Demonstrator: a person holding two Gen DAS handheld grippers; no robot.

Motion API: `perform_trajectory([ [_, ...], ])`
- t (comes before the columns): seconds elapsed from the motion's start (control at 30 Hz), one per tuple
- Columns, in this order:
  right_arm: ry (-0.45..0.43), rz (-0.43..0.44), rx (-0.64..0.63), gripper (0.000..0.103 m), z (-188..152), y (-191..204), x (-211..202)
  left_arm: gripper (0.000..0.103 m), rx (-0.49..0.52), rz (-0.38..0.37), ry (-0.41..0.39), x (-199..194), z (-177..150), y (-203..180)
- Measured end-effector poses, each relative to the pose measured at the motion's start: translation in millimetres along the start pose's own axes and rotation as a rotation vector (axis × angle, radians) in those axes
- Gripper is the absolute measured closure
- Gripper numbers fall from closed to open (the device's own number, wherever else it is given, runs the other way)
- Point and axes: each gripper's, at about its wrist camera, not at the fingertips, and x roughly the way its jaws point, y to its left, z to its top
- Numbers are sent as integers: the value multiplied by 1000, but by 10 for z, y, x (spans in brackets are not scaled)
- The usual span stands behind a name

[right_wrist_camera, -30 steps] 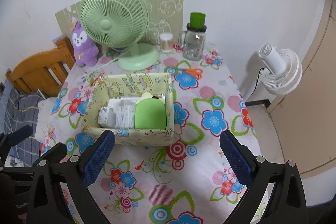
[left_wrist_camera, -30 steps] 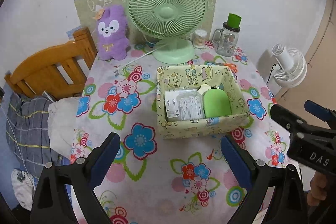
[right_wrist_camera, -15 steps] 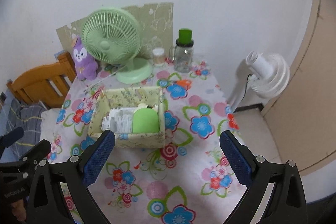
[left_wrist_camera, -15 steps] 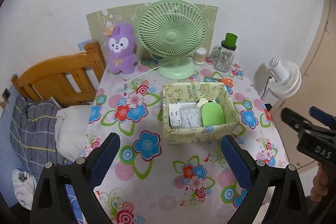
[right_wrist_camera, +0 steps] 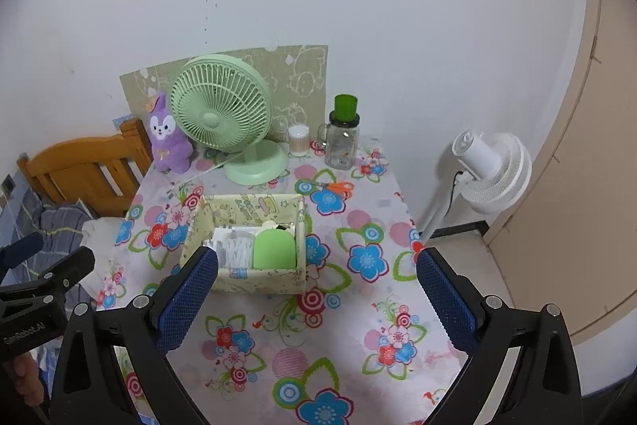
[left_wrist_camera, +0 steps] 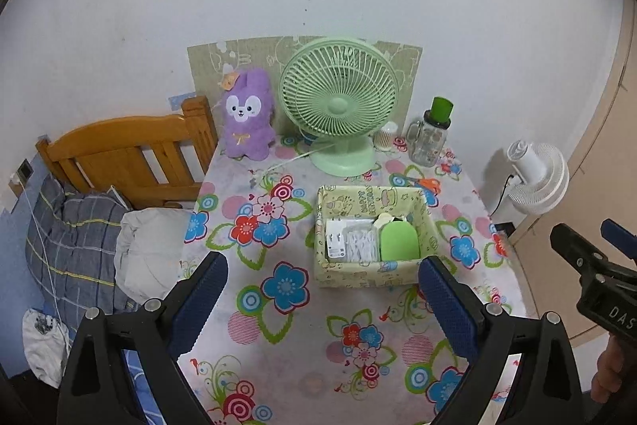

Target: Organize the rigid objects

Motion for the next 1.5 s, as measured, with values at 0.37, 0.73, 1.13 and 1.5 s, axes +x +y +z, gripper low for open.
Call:
perform_trajectory([
  [0.37, -24, 18, -18, 2, 26, 19, -257, 3, -5, -8, -78, -386, -5, -62],
  [0.73, -68, 44, -47, 2, 10, 96, -439, 0, -17, 24, -125, -584, -30, -92],
  [1.13, -69, 49, -37, 2, 5, 67, -475, 0, -8, 39, -127, -627, -45, -109],
  [1.5, -63, 62, -47, 2, 7, 115, -474, 0, 5, 40, -135, -626, -55, -163],
])
